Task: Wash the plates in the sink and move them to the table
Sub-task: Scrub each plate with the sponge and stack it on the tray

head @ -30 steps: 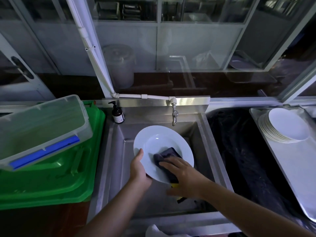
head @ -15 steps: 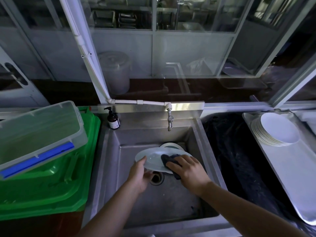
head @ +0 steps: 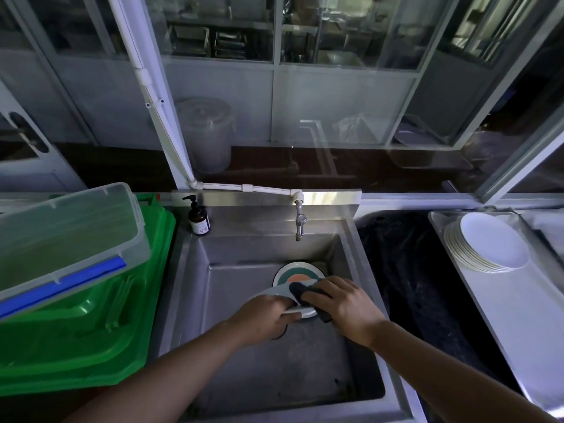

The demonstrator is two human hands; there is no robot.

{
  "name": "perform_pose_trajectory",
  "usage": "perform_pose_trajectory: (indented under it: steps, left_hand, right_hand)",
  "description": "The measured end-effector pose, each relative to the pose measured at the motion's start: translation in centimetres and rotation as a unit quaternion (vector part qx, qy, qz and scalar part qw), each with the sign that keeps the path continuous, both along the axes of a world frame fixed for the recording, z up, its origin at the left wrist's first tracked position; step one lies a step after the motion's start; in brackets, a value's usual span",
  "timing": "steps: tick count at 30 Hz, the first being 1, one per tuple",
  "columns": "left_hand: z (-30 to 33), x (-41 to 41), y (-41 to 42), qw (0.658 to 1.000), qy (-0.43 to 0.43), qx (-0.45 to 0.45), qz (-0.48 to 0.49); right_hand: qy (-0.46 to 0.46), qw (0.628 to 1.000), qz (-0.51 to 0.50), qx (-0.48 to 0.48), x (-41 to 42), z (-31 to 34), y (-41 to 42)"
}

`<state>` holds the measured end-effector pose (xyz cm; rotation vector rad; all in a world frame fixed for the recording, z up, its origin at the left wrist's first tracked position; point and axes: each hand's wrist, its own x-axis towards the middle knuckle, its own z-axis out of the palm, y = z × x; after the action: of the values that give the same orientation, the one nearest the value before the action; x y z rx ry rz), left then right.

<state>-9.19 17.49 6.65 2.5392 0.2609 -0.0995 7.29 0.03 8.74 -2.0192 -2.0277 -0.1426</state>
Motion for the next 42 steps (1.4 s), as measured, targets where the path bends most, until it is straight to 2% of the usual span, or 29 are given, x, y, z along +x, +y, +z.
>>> perform_pose_trajectory:
  steps: [2,4,7,9,11,13,17,20,22,24,25,26,27,31,33,36,39,42]
  left_hand:
    - [0.3,0.5,-0.1,0.997,0.036,-0.033,0.056]
    - [0.4,0.9,0.0,0.976,0.076,-0.135,0.152]
    - [-0.5,0.3,-0.2,0.923,0.079,-0.266,0.264]
    - [-0.8,-0.5,-0.6,0.875,0.076,-0.343,0.333]
    - [-1.1,-0.5,-1.1,0.83,0.073,-0.396,0.385]
    - [-0.5,0.2,-1.9,0.8,0.08,-0.422,0.419]
    - [1.0,1.0,-2.8,0.76,0.068,-0.433,0.48]
    - [2.0,1.3,-3.0,0.715,0.026,-0.46,0.526]
    - [2.7,1.9,-3.2,0.654,-0.012,-0.501,0.567]
    - [2.8,2.5,-3.1,0.556,-0.054,-0.585,0.588]
    - [2.9,2.6,-2.8,0.518,-0.071,-0.617,0.589]
    - [2.8,2.7,-2.4,0.489,-0.089,-0.636,0.59]
    - [2.5,2.7,-2.0,0.475,-0.102,-0.645,0.59]
    - [0.7,1.8,-0.4,0.469,-0.113,-0.666,0.569]
    - [1.2,0.8,-0.1,0.488,-0.118,-0.664,0.554]
    - [2.5,-0.3,0.0,0.514,-0.099,-0.673,0.522]
    - [2.8,-1.1,0.1,0.547,-0.056,-0.664,0.506]
    - [3.4,-1.1,-0.2,0.609,-0.025,-0.619,0.496]
  right_hand:
    - [0.033,0.999,-0.029,-0.002,1.1,0.3,0.7]
    - [0.08,0.993,-0.09,0.016,2.2,0.2,1.3]
    - [0.193,0.956,-0.207,0.071,2.9,-0.1,1.6]
    - [0.271,0.921,-0.264,0.091,2.2,-0.5,1.6]
    - [0.35,0.901,-0.252,0.051,0.7,-1.7,1.9]
    - [0.38,0.898,-0.223,-0.008,-1.3,-2.9,2.6]
    - [0.337,0.91,-0.238,0.039,-3.5,-3.0,4.9]
    - [0.252,0.954,-0.151,0.067,-4.5,-2.5,5.7]
    - [0.21,0.969,-0.105,0.08,-5.7,-3.4,5.7]
    - [0.164,0.976,-0.098,0.102,-7.3,-5.0,5.6]
    - [0.143,0.978,-0.107,0.111,-7.9,-5.4,5.5]
    - [0.13,0.978,-0.113,0.121,-8.2,-5.8,5.3]
    - [0.119,0.977,-0.113,0.134,-8.2,-6.0,5.0]
    - [0.118,0.971,-0.131,0.163,-7.2,-6.4,3.0]
    - [0.18,0.954,-0.185,0.15,-6.5,-6.3,2.3]
    - [0.324,0.889,-0.312,0.087,-5.1,-4.9,2.5]
    - [0.41,0.828,-0.379,0.049,-2.9,-3.6,3.6]
    - [0.463,0.792,-0.398,0.019,-1.5,-1.6,5.2]
